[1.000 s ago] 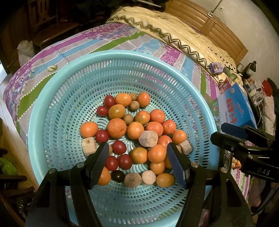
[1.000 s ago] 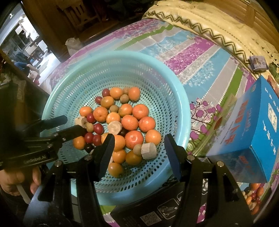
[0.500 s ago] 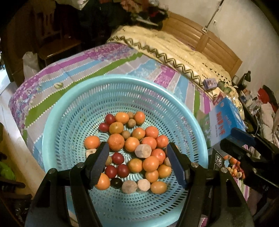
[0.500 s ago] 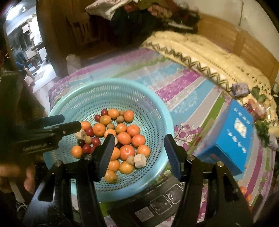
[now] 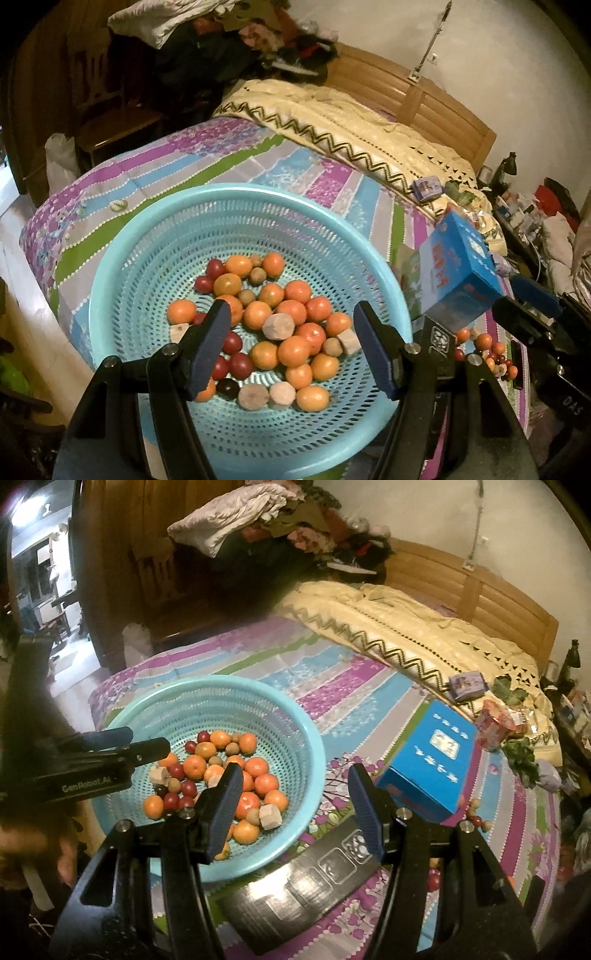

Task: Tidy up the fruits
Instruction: 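Move both open tools back over the fruit on the bedspread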

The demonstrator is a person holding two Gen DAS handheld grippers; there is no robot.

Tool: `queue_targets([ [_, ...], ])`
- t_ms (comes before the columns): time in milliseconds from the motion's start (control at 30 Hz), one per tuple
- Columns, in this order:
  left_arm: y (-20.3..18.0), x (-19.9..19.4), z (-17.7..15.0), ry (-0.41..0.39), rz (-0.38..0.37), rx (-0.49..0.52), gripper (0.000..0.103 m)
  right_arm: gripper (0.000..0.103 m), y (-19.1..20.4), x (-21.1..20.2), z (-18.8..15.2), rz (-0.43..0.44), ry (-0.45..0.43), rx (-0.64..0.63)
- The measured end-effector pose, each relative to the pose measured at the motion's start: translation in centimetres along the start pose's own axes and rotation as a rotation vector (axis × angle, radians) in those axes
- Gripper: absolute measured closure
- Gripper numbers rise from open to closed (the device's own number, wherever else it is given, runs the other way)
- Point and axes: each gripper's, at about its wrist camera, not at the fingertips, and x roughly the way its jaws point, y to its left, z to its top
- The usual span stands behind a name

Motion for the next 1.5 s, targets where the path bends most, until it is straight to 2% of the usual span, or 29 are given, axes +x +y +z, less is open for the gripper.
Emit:
queue_targets([
  [200,-1.7,-1.5,-0.1,-0.064,-0.004,0.017,0.028,0.043,-1.5,-1.5,-1.1,-0.02,-0.017,0.034],
  [367,-3.8,-2.0,-0.4,-0.083,-0.018,0.051,0.028,0.043,-3.1,-2.7,-2.6,-0.055,-0.023,0.061],
  [900,-15.8,-0.9,-4.0,-0.01,-0.147,0.271,0.028,0.042,-11.0,-7.4,-10.0,-0.198,-0.004,0.249],
  [1033,-18.6,-1.1,-4.9,-0.002,-0.164,0.334,0.028,0.033,-12.6,-8.6,-11.8,-0.237,-0.003,0.281],
  [1167,-21.8,-1.2,-5.8,-0.008,-0.172,0.394,0.027,0.033,-13.9,-9.4,-13.1,-0.28,-0.005,0.305],
  [1300,-24.7,-1.8,-6.9,-0.032,-0.218,0.435,0.012,0.027,-15.5,-10.4,-14.5,-0.306,-0.001,0.331],
  [1400,-26.6,-2.1,-7.4,-0.044,-0.229,0.462,0.012,0.02,-16.3,-11.1,-15.5,-0.331,-0.008,0.347],
  [1500,-28.2,-2.4,-7.8,-0.057,-0.232,0.491,0.012,0.017,-16.9,-11.5,-16.5,-0.34,-0.006,0.363],
])
